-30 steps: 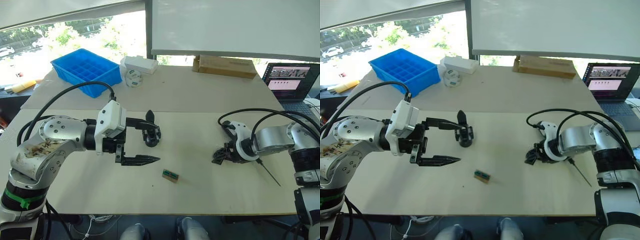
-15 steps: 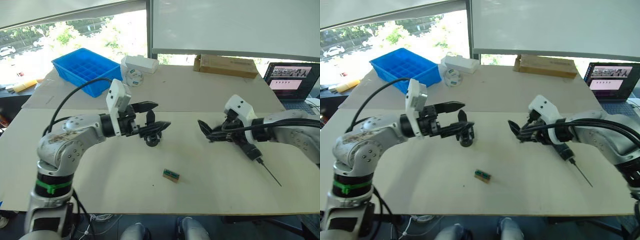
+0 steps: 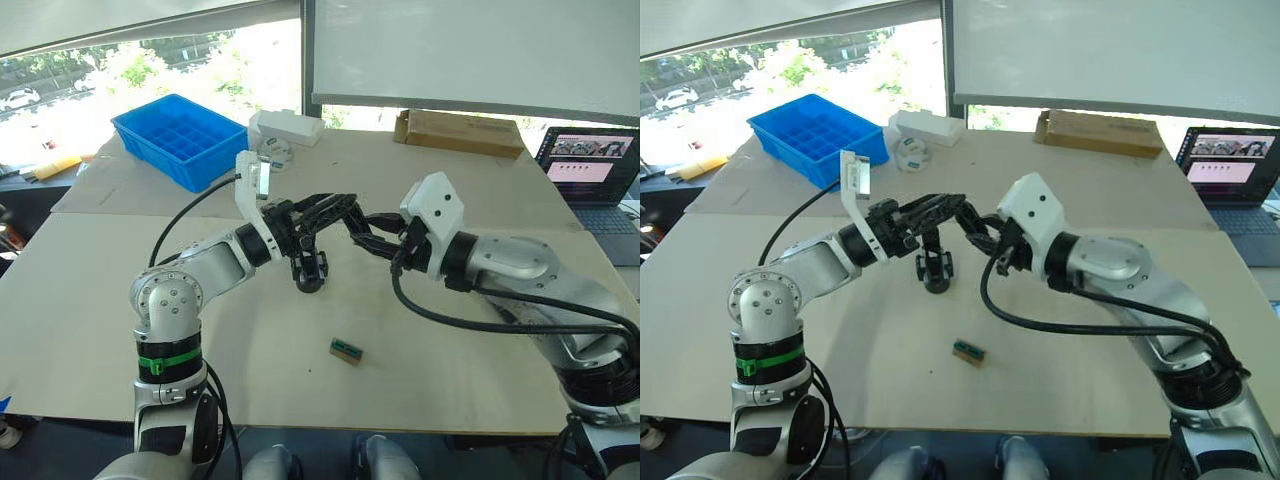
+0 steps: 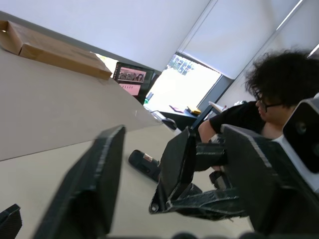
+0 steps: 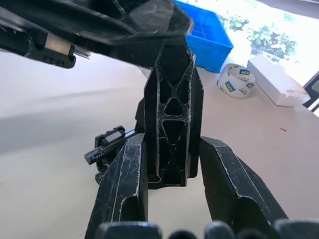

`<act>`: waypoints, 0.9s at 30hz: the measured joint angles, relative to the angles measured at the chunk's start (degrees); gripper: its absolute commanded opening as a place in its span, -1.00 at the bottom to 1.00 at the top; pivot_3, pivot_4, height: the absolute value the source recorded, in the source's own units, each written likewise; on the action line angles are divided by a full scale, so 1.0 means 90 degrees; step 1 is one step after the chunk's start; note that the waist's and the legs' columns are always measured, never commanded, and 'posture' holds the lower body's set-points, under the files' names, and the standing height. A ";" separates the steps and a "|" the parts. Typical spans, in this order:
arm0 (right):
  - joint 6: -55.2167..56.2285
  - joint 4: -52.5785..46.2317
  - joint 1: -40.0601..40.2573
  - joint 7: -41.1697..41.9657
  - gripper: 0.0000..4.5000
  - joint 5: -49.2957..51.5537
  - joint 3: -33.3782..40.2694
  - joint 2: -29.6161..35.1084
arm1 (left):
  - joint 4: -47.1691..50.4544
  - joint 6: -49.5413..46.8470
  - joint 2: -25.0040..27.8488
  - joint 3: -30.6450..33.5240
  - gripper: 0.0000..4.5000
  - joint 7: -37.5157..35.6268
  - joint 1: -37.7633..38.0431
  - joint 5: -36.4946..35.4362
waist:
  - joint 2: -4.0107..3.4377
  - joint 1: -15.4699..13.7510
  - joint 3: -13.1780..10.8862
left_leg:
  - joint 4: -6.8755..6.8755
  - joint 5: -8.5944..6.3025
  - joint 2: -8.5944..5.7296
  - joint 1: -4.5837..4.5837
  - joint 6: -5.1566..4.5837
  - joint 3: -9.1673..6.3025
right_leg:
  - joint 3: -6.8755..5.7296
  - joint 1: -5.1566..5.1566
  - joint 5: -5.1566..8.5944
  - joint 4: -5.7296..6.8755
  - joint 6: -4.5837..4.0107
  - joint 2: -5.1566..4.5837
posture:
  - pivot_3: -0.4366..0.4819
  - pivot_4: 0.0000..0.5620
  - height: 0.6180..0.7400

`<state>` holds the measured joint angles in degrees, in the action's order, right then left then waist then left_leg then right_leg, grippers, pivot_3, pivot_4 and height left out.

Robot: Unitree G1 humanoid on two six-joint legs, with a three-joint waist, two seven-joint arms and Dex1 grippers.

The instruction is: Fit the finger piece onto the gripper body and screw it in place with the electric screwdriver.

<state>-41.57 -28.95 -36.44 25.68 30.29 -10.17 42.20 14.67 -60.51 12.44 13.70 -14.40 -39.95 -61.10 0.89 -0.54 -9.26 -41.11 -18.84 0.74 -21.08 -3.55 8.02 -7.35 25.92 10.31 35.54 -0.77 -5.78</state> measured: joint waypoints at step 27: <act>-0.0077 -0.0273 0.0148 0.0320 0.11 -0.0644 0.0159 -0.0440 | -0.0245 0.0094 0.0416 -0.0430 -1.00 0.0018 -0.0184 -0.0280 | 0.0000 0.0086 0.0000 | 0.0002 0.0002 -0.0001 0.0020 0.0005 0.0017 | 0.0019 0.0000 0.0001 0.0016 -0.0002 0.0017 | -0.05 -0.47 0.97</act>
<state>-42.26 -31.40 -35.11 28.55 24.49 -8.73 38.24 12.47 -59.66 16.19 9.83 -14.23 -41.61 -63.63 0.89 0.23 -9.26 -41.10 -18.82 0.73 -20.90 -3.51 8.17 -7.18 25.92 10.32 35.68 -0.78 -5.62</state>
